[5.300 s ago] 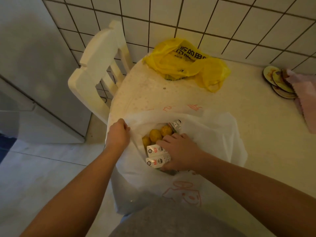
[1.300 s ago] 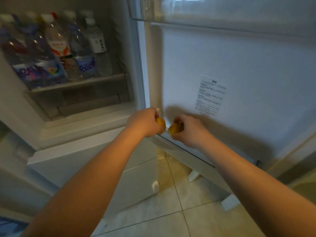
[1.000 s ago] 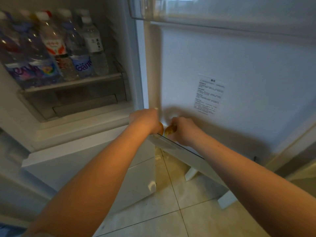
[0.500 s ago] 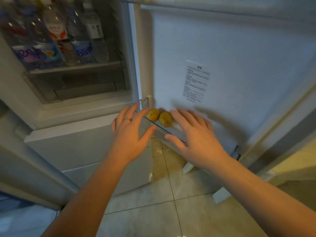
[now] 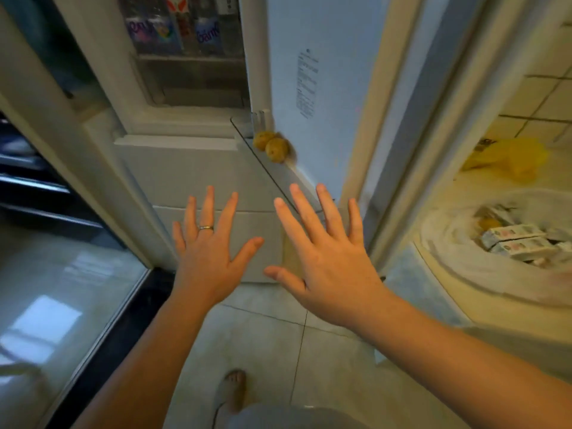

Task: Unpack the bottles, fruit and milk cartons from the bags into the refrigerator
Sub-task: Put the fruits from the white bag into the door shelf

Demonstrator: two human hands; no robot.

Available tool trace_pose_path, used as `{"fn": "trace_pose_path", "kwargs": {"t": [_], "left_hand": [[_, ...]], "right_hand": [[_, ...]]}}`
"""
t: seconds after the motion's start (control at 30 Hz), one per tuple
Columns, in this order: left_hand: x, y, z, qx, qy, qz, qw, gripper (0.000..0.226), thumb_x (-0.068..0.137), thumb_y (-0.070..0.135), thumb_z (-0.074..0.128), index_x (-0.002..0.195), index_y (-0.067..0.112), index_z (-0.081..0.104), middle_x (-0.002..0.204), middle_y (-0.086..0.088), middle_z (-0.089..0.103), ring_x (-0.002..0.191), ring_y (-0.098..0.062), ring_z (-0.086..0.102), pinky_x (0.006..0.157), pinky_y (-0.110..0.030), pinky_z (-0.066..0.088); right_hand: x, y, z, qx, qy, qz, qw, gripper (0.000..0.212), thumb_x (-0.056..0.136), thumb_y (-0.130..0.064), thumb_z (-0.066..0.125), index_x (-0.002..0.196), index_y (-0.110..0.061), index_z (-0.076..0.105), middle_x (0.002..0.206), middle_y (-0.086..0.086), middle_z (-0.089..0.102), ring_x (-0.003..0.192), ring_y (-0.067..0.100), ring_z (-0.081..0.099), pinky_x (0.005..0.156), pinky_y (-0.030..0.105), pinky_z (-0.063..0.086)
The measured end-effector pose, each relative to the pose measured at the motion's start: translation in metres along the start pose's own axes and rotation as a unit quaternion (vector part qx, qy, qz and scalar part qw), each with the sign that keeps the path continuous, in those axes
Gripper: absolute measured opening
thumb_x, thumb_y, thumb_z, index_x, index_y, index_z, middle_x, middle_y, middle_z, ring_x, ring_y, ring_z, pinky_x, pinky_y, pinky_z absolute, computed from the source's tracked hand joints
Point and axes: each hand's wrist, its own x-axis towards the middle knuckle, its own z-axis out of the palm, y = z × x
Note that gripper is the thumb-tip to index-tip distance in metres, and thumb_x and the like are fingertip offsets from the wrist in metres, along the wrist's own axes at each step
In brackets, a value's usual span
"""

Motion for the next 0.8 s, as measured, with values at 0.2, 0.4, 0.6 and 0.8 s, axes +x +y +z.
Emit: {"fn": "trace_pose_path", "kwargs": {"t": [0.2,0.4,0.6,0.8], "left_hand": [[-0.126,0.086,0.029,0.008,-0.05,-0.047,0.998,0.091,0.079,0.09,0.007,0.157,0.043,0.001,0.166,0.007,-0.016,0.153,-0.024,-0.014,0.121,-0.058,0.001],[-0.198,0.186,0.069,-0.014,-0.154,-0.024,0.988,0.095,0.074,0.094,-0.001,0.156,0.046,-0.005,0.165,0.008,-0.02,0.152,-0.021,-0.017,0.123,-0.054,0.006],[-0.215,0.262,0.125,-0.017,-0.231,0.045,0.972,0.079,0.082,0.088,0.011,0.148,0.055,-0.016,0.163,0.013,-0.026,0.151,-0.017,-0.022,0.124,-0.05,0.001],[-0.175,0.33,0.19,-0.04,-0.256,0.107,0.96,0.078,0.088,0.083,0.023,0.152,0.052,-0.01,0.165,0.012,-0.018,0.153,-0.018,-0.014,0.124,-0.049,0.005]], "right_hand": [[-0.123,0.056,-0.006,0.036,-0.042,-0.03,0.998,0.085,0.092,-0.077,0.017,0.159,-0.029,-0.002,0.167,-0.001,-0.007,0.153,0.03,-0.011,0.118,0.065,0.002],[-0.214,0.122,-0.002,0.076,-0.106,0.015,0.991,0.084,0.091,-0.079,0.011,0.157,-0.032,-0.01,0.166,-0.005,-0.014,0.152,0.025,-0.017,0.119,0.06,-0.007],[-0.27,0.199,0.001,0.065,-0.16,0.104,0.979,0.089,0.081,-0.081,-0.004,0.156,-0.034,-0.015,0.164,-0.005,-0.022,0.15,0.024,-0.024,0.118,0.058,-0.013],[-0.302,0.293,0.007,0.07,-0.165,0.198,0.964,0.086,0.082,-0.077,0.002,0.156,-0.034,-0.011,0.165,-0.006,-0.017,0.151,0.024,-0.018,0.119,0.059,-0.009]]}}
